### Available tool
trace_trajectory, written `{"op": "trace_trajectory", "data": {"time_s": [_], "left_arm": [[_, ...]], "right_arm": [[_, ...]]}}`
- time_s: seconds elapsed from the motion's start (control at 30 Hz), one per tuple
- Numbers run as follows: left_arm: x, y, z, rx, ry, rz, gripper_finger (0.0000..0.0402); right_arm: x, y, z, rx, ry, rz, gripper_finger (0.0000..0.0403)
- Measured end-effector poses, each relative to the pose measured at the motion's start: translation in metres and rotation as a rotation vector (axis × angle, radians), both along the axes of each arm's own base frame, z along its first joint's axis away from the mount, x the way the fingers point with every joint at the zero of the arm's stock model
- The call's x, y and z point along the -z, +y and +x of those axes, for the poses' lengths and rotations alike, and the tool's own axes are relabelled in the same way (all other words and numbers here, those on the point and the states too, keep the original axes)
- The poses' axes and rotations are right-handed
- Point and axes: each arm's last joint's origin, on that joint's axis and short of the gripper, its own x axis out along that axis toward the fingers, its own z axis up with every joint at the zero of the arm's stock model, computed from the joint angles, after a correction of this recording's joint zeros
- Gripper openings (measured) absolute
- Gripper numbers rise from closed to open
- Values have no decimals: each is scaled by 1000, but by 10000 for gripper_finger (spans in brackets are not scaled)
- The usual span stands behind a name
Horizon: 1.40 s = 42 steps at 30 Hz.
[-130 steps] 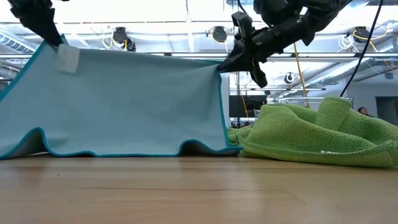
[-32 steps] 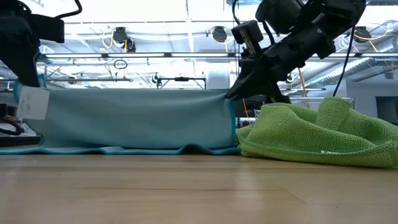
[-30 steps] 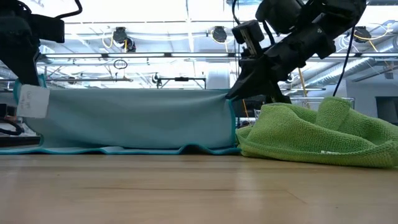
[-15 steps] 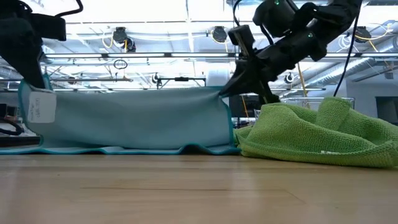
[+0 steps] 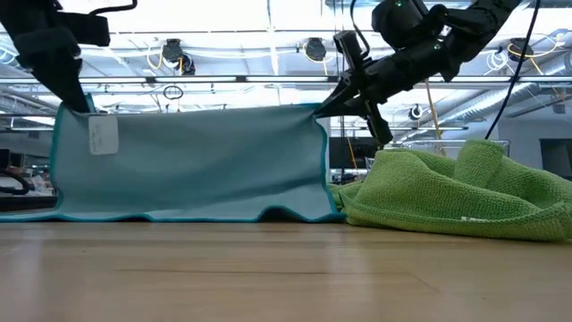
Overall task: Fold microfiber towels
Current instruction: Fold the blue microfiber towel
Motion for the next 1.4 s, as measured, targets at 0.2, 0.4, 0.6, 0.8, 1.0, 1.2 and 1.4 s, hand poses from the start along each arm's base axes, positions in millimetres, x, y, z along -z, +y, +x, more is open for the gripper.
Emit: {"op": "trace_trajectory", "data": {"time_s": [0.2,0.4,0.6,0.8,1.0,1.2,1.4], "left_arm": [[0,9,1,-67,2,10,9],[-1,19,3,-107,11,64,5],[-3,27,7,-109,-8,96,7],[-12,31,13,-131,-81,89,11],[-13,34,12,-143,-69,97,4],[-13,37,10,-144,-37,106,11],[-4,37,10,-129,-10,56,8]], "right_arm": [[3,-3,-2,6,35,-2,0],[1,-14,-3,69,9,-20,0],[-8,-28,-4,117,-82,-57,0],[-13,-38,-6,109,-133,-80,0],[-8,-38,-8,92,-78,-68,0],[-5,-33,-7,51,-47,-47,0],[0,-21,-5,-18,-3,-35,0]]}}
